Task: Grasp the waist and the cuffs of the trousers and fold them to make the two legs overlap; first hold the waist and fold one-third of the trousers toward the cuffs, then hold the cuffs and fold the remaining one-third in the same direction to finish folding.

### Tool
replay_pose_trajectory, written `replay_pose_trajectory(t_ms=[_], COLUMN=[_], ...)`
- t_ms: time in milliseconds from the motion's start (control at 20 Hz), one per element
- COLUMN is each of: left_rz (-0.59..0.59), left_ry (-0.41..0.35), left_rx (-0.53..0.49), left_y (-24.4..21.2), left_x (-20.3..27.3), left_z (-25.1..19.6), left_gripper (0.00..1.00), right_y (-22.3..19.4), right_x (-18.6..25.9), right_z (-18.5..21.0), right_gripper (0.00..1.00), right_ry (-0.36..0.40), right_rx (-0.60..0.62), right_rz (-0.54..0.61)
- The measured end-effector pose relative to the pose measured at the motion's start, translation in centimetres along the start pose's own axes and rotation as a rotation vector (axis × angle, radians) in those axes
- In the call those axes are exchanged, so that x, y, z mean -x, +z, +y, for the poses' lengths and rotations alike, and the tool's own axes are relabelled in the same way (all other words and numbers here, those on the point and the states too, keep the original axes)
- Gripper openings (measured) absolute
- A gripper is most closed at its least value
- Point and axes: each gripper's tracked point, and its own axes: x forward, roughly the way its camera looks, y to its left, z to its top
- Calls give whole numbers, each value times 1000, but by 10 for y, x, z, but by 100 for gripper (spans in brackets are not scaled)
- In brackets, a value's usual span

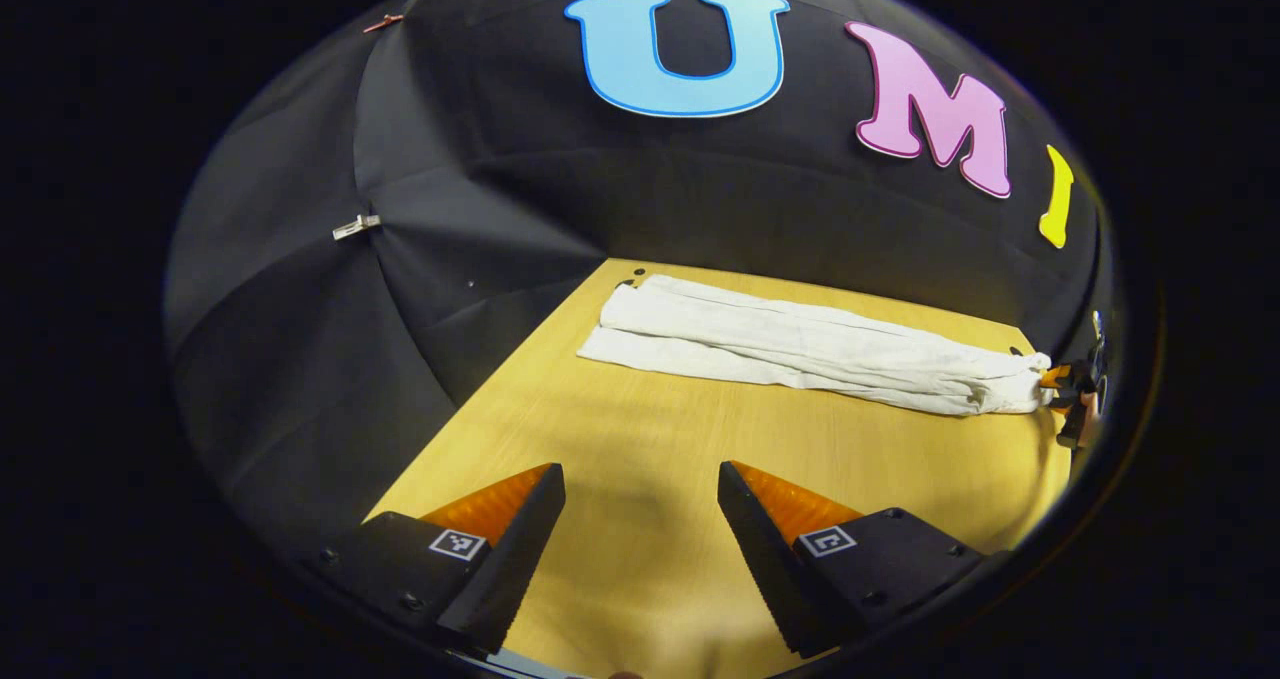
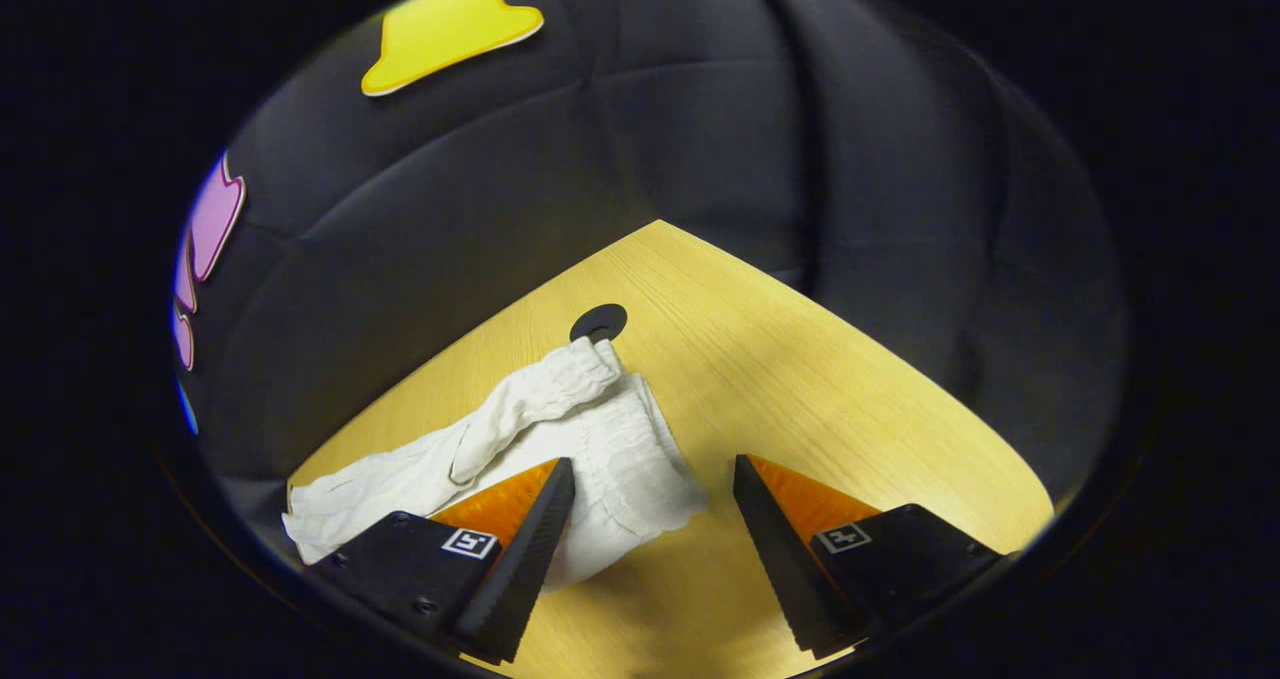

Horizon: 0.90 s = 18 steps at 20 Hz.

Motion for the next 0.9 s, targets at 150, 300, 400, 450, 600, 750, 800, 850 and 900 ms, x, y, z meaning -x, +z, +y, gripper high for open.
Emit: replay_pose_trajectory(t_ms=[150,300,400,450,600,750,800,850,900], left_rz=[-4,-11,21,37,48,59,68,74,79], left_ry=[-15,-41,-72,-81,-91,-88,-82,-76,-73], left_rx=[-25,-37,-14,-2,18,40,52,62,73], left_y=[4,7,-4,-10,-20,-32,-37,-40,-42], left_x=[3,4,3,3,7,11,11,12,13], left_z=[-11,-26,-39,-42,-46,-46,-44,-45,-45], left_gripper=[98,98,98,98,98,98,98,98,98], right_y=[-6,-18,-23,-27,-28,-28,-26,-28,-28], right_x=[0,1,-4,-5,-4,-4,-1,-6,-1], right_z=[3,6,6,8,10,14,15,14,18], right_gripper=[99,96,82,81,43,32,21,15,11], right_ry=[-11,-63,-100,-103,-90,-65,-62,-60,-54], right_rx=[39,142,231,251,222,167,175,195,218], right_rz=[-5,-18,-36,-37,-15,-3,-12,-19,-22])
